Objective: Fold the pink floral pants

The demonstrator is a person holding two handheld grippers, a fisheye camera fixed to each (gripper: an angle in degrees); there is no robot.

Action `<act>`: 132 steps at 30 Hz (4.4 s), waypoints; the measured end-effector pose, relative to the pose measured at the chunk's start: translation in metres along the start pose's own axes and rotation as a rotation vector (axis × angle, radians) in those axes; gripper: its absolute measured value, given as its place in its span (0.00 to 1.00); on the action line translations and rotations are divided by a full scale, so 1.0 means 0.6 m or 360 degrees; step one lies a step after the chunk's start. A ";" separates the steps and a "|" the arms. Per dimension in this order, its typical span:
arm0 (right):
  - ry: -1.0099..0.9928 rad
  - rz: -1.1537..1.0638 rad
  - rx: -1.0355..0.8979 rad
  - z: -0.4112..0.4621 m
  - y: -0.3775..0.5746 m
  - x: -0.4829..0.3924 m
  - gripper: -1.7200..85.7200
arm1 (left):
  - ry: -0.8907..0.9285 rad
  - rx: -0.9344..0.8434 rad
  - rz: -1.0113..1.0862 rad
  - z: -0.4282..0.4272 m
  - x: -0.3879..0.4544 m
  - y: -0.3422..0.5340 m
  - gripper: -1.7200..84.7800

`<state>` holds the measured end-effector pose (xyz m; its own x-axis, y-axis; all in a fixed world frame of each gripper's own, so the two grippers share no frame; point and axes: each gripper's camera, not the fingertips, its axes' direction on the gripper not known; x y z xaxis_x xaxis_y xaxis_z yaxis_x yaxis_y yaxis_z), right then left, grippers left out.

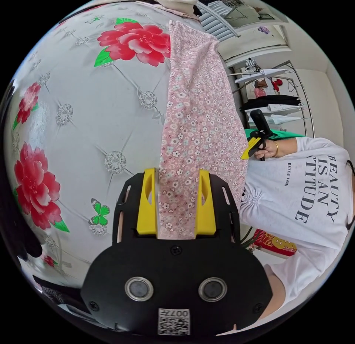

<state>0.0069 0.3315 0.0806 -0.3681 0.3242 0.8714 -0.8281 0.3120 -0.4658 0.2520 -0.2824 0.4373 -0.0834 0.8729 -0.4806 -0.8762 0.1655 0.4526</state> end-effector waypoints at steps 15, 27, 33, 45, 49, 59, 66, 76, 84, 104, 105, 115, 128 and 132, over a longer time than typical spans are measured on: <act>0.0028 -0.0043 -0.0028 0.003 0.047 0.000 0.01 | -0.0127 0.0197 -0.0108 -0.067 0.056 0.017 0.17; -0.0026 -0.0140 -0.0023 0.055 0.132 -0.010 0.01 | -0.0008 0.0267 -0.0181 -0.187 0.055 0.048 0.12; -0.0006 -0.0221 -0.0049 0.087 0.186 -0.036 0.01 | 0.0504 0.0304 -0.0359 -0.243 0.003 0.071 0.02; 0.0278 -0.1625 0.0044 -0.085 0.235 -0.612 0.01 | 0.0421 0.1847 0.0284 -0.845 0.349 0.329 0.01; 0.0400 -0.2123 0.0056 -0.099 0.362 -0.809 0.01 | 0.0101 0.2062 0.0436 -0.979 0.582 0.428 0.01; 0.0363 -0.2372 -0.0168 -0.045 0.494 -0.907 0.01 | -0.0202 0.2223 0.0173 -1.051 0.838 0.548 0.01; 0.0489 -0.2149 -0.0353 0.119 0.312 -0.868 0.01 | -0.0008 0.2308 -0.0377 -1.097 0.684 0.567 0.01; 0.0379 -0.2408 -0.0225 0.202 0.264 -0.945 0.01 | -0.0327 0.2694 -0.0234 -1.217 0.796 0.631 0.01; 0.0294 -0.2490 -0.0475 0.190 0.305 -0.819 0.01 | -0.0606 0.2622 -0.0245 -1.032 0.917 0.621 0.01; 0.0489 -0.1418 -0.0838 0.274 -0.021 -0.435 0.03 | -0.0267 0.2339 -0.1298 -0.819 0.681 0.499 0.02; 0.0514 -0.1419 -0.0801 0.287 -0.048 -0.447 0.03 | -0.0308 0.2332 -0.1322 -0.836 0.660 0.495 0.03; 0.0822 -0.0835 -0.0615 0.320 -0.262 -0.253 0.11 | -0.0028 0.2106 -0.1833 -0.720 0.476 0.534 0.16; 0.0977 -0.0732 -0.1032 0.353 -0.273 -0.113 0.08 | 0.0652 0.1992 -0.2116 -0.471 0.470 0.510 0.08; 0.0720 -0.0676 -0.1392 0.379 -0.221 -0.092 0.07 | 0.0546 0.2196 -0.2219 -0.496 0.440 0.607 0.02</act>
<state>0.0408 0.0688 0.1289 0.2185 0.2832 0.9338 -0.1951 0.9503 -0.2425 -0.2306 -0.1284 0.2519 -0.0088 -0.2297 -0.9732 0.4733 0.8564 -0.2064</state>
